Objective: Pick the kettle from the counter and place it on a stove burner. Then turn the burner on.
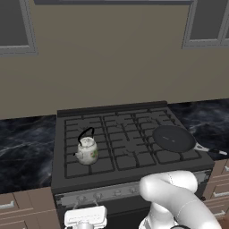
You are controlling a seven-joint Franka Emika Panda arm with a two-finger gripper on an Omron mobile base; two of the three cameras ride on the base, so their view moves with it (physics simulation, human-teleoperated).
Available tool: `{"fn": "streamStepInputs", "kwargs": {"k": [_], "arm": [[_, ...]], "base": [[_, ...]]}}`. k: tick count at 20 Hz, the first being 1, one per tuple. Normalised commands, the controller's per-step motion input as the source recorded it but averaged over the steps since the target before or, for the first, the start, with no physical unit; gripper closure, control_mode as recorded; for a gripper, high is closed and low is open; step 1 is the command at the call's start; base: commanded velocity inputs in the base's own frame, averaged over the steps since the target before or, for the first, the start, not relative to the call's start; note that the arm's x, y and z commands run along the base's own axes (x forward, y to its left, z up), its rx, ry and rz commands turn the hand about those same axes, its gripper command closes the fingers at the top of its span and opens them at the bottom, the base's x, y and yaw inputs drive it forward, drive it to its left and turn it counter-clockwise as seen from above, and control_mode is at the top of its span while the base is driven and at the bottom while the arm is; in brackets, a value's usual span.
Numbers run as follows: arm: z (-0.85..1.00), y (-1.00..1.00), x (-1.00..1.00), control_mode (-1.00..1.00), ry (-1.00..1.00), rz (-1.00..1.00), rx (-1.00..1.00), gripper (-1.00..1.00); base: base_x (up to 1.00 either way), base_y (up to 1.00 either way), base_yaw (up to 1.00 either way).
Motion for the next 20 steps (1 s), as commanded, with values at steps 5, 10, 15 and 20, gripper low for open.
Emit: {"fn": "streamStepInputs", "kwargs": {"k": [5, 10, 15, 20], "arm": [[-0.06, 0.00, 0.15, -1.00, 0.00, 0.00, 0.00, -1.00], [-0.06, 0.01, 0.20, -1.00, 0.00, 0.00, 0.00, -1.00], [-0.17, 0.11, 0.19, -1.00, 0.00, 0.00, 0.00, -1.00], [-0.37, 0.14, 0.14, -1.00, 0.00, 0.00, 0.00, -1.00]], "base": [[0.00, 0.00, 0.00], [0.00, 0.00, 0.00], [0.00, 0.00, 0.00], [0.00, 0.00, 0.00]]}}
